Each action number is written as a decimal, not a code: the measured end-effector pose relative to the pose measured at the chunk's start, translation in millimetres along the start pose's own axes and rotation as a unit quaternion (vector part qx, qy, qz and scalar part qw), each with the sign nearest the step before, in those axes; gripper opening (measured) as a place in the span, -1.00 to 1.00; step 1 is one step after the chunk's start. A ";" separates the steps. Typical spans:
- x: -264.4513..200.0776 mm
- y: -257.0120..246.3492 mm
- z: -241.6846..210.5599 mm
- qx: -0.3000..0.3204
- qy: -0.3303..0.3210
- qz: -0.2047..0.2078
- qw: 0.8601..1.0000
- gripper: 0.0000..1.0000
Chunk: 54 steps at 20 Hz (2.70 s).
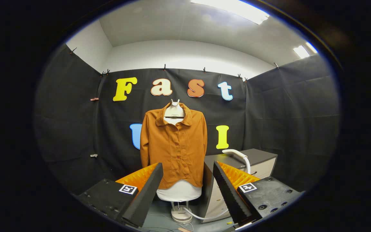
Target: Iron the clothes twice with a garment steamer, once on the left side and once on the right side.
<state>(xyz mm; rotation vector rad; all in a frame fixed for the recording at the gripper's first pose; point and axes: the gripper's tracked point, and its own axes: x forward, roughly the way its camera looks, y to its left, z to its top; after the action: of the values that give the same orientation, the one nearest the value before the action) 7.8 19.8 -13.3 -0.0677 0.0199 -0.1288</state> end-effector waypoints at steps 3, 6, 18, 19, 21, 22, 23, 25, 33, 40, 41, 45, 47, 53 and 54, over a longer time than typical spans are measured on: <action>9.4 -2.3 -5.5 0.002 0.005 -0.011 1.000 0.99; 27.6 -8.4 -8.6 0.007 0.006 -0.016 1.000 0.99; 211.6 -99.1 -7.4 0.002 -0.008 0.010 1.000 0.99; 229.8 -112.1 -7.6 0.001 -0.009 0.012 1.000 0.99; 262.8 -136.7 -6.9 0.005 -0.007 0.011 1.000 0.99; 278.1 -148.1 -7.4 0.009 -0.008 0.010 1.000 0.99; 293.2 -160.9 -8.4 0.010 -0.007 0.008 1.000 0.99; 321.4 -187.2 -17.0 0.011 0.002 -0.001 1.000 0.98; 409.4 -281.9 -55.8 0.017 0.066 -0.034 0.997 0.99; 473.5 -325.1 -110.6 0.030 0.152 -0.036 0.987 0.98; 481.4 -328.8 -120.5 0.032 0.167 -0.031 0.985 0.98; 505.6 -346.4 -159.4 0.043 0.231 -0.034 0.971 0.98; 509.9 -349.3 -182.8 0.047 0.275 -0.026 0.960 0.98; 514.8 -359.1 -226.5 0.050 0.355 -0.029 0.933 0.94; 514.6 -361.0 -228.7 0.050 0.360 -0.032 0.931 0.90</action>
<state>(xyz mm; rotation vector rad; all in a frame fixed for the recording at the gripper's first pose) 466.4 -418.9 -224.5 0.0851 0.7458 -0.2145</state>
